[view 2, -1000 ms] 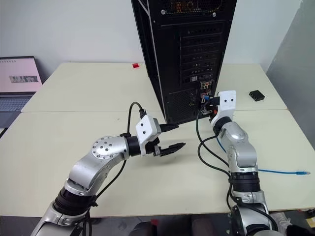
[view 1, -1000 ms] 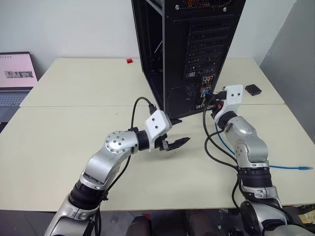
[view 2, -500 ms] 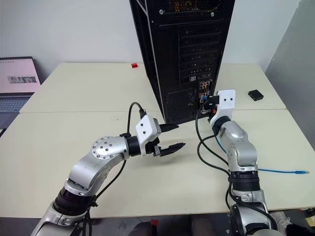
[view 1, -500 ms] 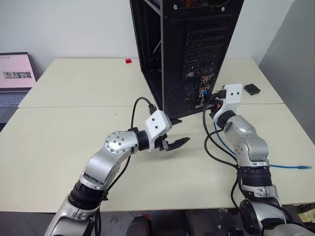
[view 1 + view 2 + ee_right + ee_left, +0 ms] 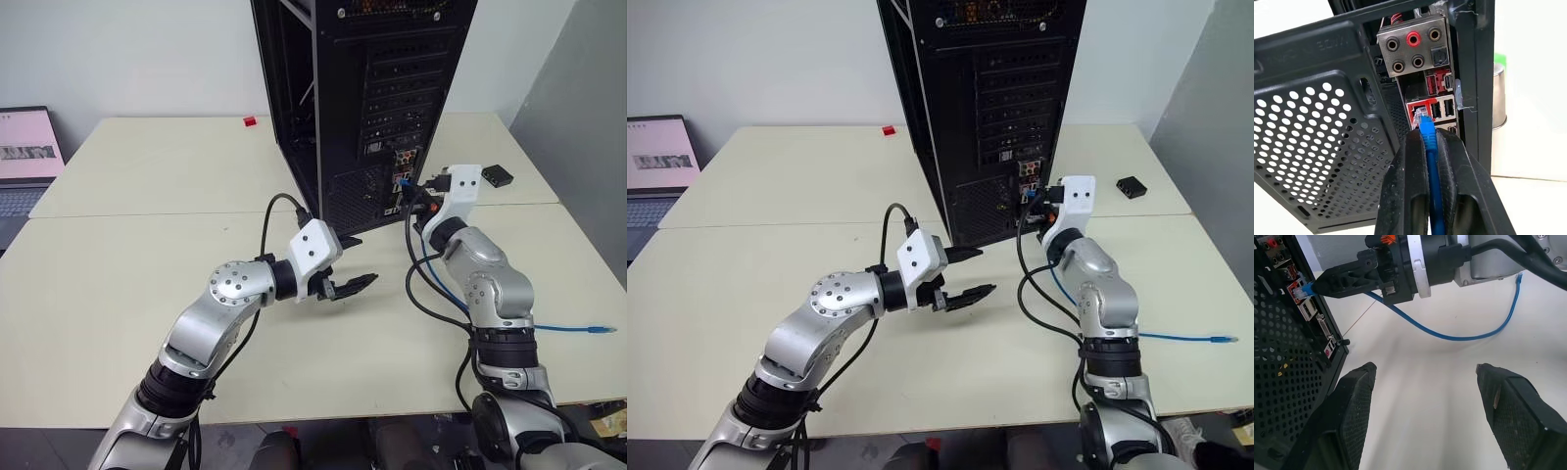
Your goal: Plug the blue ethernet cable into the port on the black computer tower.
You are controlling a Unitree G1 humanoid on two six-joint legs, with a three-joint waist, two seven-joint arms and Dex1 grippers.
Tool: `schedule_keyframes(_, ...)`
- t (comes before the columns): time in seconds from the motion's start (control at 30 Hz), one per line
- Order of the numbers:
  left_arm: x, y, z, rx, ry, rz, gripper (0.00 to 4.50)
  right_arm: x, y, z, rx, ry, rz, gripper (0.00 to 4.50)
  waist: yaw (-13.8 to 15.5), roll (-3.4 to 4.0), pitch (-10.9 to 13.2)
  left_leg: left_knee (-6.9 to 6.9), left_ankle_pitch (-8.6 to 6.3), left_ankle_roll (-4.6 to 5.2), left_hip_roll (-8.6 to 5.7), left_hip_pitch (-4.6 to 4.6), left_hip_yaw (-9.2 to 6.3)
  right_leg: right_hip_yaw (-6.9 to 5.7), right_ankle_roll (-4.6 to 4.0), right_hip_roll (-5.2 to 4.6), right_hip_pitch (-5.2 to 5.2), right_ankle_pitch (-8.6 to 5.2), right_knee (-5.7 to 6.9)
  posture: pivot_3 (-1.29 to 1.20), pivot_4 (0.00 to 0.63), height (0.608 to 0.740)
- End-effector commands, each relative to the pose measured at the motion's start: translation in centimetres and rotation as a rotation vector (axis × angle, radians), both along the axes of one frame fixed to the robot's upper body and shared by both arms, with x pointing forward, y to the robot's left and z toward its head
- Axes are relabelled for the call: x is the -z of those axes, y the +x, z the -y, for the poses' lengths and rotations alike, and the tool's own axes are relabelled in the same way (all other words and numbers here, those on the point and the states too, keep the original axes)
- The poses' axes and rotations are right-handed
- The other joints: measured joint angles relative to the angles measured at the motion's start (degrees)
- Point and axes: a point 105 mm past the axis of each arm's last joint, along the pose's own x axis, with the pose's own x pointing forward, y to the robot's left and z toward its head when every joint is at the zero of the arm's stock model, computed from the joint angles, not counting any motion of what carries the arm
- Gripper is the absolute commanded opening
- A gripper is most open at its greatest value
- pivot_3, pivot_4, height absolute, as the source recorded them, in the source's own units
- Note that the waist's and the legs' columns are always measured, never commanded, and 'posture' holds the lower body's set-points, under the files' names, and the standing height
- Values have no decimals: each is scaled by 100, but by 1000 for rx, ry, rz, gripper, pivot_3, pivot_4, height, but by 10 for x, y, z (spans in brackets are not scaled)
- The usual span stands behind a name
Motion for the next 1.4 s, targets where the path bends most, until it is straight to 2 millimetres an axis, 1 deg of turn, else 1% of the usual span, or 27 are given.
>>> schedule_keyframes(0.03,-13,-3,0,10,-14,62,3480,-37,-4,-7,-37,53,112,0,-1,0,0,0,0,0,0,0,0,0,0,0,0,0,0,0,150,740)
schedule_keyframes(0.33,-13,-4,0,12,-14,64,3480,-43,-7,-13,-74,102,107,0,-8,1,0,-1,0,0,0,0,0,0,0,0,-1,0,0,0,150,740)
schedule_keyframes(0.53,-12,-3,0,13,-14,64,3480,-45,-7,-11,-66,96,121,0,-10,1,1,-1,0,0,0,0,1,1,0,0,-1,0,0,0,150,740)
schedule_keyframes(0.67,-12,-3,0,14,-15,62,3480,-50,-9,-12,-81,142,133,0,-11,3,2,-1,0,0,1,0,1,1,0,0,-2,0,0,0,150,740)
schedule_keyframes(1.07,-10,-3,-1,14,-13,64,3480,-47,-9,-12,-75,157,132,0,-15,6,4,-2,0,0,1,-4,4,4,0,0,-7,0,1,0,150,740)
schedule_keyframes(1.2,-9,-4,-1,18,-5,68,3480,-41,-11,-15,-76,44,116,0,-16,8,5,-2,0,0,1,-4,4,4,0,0,-8,0,1,0,150,740)
schedule_keyframes(1.27,-9,-4,-1,19,-4,68,3480,-39,-12,-17,-82,18,108,0,-16,8,5,-2,0,0,0,-4,4,4,0,0,-8,0,0,0,150,740)
schedule_keyframes(1.4,-8,-4,-2,17,4,73,3480,-28,-15,-17,-61,-77,75,0,-14,9,5,-7,0,0,1,-6,3,2,0,0,-9,0,-4,0,150,740)
